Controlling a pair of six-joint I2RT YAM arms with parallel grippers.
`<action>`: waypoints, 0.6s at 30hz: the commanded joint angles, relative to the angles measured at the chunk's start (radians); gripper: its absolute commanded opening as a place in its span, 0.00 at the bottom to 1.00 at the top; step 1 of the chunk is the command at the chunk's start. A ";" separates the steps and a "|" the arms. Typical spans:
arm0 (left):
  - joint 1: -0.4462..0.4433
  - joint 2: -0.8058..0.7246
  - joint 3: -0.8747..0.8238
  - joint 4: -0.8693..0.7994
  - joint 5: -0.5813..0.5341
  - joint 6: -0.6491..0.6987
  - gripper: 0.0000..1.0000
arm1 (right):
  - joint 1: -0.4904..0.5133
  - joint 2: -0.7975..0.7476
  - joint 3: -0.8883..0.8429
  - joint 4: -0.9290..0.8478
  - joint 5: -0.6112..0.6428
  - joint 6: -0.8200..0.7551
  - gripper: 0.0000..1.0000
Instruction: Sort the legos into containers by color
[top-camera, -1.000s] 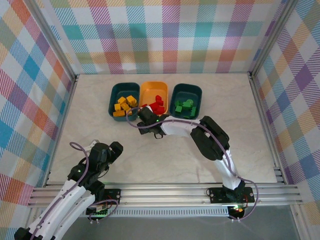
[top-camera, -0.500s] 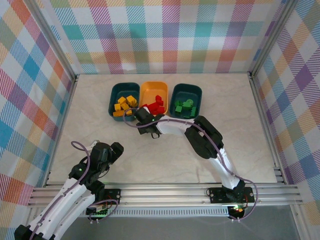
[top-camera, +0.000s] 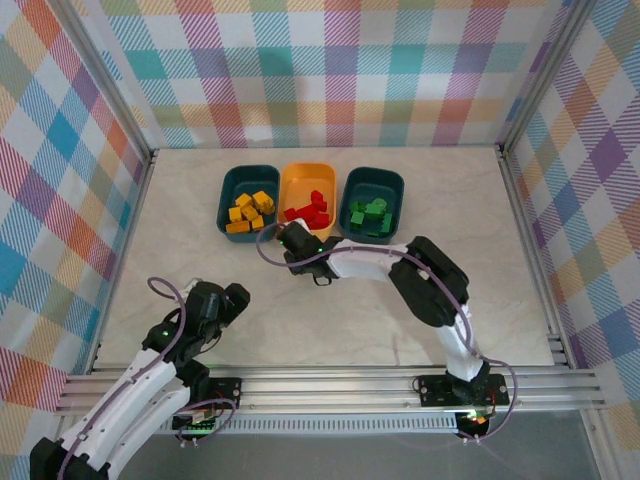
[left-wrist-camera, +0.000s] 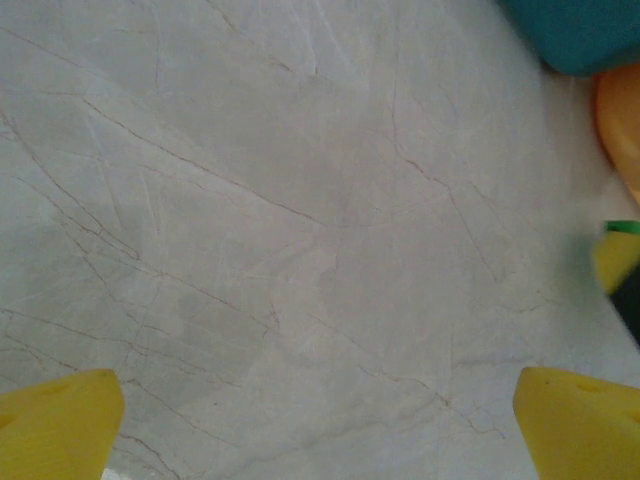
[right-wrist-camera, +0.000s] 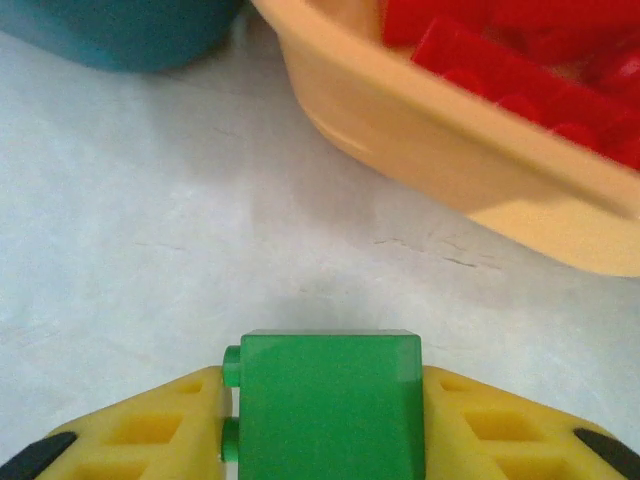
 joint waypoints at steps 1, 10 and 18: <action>0.008 0.046 0.013 0.060 0.024 0.024 1.00 | 0.010 -0.122 -0.032 0.052 0.055 -0.037 0.43; 0.008 0.142 0.073 0.079 0.053 0.054 1.00 | -0.184 -0.255 -0.071 0.037 0.034 -0.065 0.43; 0.011 0.177 0.059 0.098 0.073 0.079 1.00 | -0.439 -0.150 -0.017 -0.047 -0.089 -0.015 0.43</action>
